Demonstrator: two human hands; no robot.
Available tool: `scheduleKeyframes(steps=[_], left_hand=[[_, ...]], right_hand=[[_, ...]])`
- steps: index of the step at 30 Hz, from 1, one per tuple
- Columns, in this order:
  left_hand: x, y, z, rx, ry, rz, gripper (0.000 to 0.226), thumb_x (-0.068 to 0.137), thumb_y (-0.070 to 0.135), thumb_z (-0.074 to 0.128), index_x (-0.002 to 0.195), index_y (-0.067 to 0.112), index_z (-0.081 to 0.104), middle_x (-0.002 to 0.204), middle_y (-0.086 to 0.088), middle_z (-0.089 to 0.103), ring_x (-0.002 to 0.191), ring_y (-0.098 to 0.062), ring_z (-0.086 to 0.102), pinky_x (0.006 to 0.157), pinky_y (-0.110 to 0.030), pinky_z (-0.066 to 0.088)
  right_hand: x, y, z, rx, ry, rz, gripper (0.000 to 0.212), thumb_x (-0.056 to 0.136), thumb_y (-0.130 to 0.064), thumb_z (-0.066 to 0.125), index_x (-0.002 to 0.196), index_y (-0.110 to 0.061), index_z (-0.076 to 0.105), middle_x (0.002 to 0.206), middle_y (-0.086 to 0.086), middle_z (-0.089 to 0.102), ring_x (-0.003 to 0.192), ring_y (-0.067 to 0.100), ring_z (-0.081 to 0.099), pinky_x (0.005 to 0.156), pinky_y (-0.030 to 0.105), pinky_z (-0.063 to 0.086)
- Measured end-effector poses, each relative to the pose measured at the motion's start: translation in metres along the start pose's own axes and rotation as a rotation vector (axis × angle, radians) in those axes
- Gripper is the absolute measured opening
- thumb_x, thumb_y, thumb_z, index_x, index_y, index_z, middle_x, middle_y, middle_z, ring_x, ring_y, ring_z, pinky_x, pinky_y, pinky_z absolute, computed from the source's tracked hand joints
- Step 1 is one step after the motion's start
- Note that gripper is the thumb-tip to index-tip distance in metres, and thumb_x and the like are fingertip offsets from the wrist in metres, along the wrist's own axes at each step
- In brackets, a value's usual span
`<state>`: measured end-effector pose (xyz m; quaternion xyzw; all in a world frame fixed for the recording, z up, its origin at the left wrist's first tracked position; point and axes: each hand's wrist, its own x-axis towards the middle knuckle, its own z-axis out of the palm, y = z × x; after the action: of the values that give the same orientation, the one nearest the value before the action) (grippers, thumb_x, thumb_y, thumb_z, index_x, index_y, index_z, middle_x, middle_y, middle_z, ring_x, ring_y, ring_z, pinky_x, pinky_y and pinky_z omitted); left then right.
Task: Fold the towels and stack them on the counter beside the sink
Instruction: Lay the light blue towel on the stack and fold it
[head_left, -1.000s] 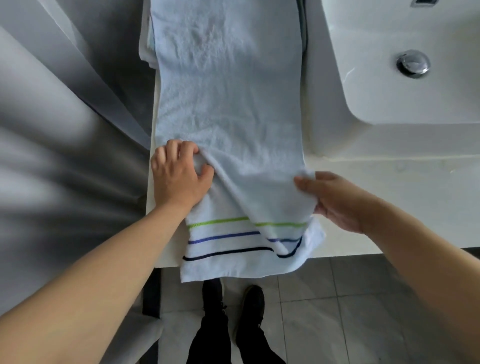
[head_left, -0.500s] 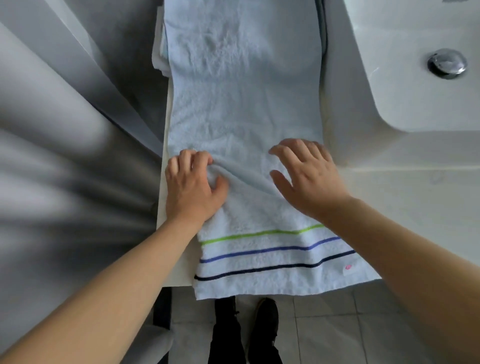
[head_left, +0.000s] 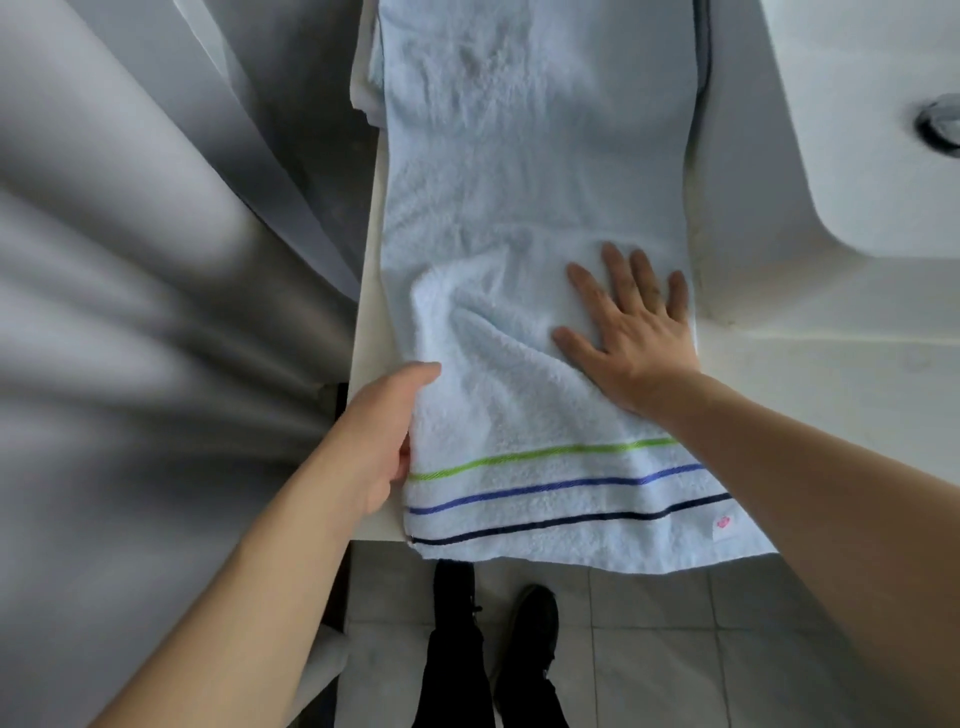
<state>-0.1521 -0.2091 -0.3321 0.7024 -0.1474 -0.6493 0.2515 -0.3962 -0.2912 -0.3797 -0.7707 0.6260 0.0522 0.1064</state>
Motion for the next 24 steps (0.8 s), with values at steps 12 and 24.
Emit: scheduleKeyframes(steps=[12, 24], left_hand=[[-0.013, -0.006, -0.031, 1.15, 0.677, 0.466, 0.053, 0.095, 0.06, 0.045, 0.115, 0.011, 0.043, 0.107, -0.011, 0.058, 0.104, -0.038, 0.056, 0.077, -0.041, 0.041], [0.061, 0.014, 0.019, 1.462, 0.413, 0.852, 0.075, 0.093, 0.062, 0.005, 0.16, 0.029, 0.003, 0.169, -0.002, -0.005, 0.154, -0.026, -0.009, 0.122, -0.05, -0.012]], right_hand=[[0.0, 0.011, -0.01, 0.017, -0.116, -0.014, 0.093, 0.07, -0.086, -0.001, 0.153, -0.043, -0.006, 0.162, -0.008, -0.018, 0.149, 0.016, -0.019, 0.119, 0.049, -0.013], [0.043, 0.013, -0.011, 0.099, 0.095, 0.028, 0.071, 0.09, -0.063, 0.015, 0.154, -0.032, 0.019, 0.164, -0.001, 0.009, 0.151, 0.022, 0.001, 0.12, 0.046, -0.007]])
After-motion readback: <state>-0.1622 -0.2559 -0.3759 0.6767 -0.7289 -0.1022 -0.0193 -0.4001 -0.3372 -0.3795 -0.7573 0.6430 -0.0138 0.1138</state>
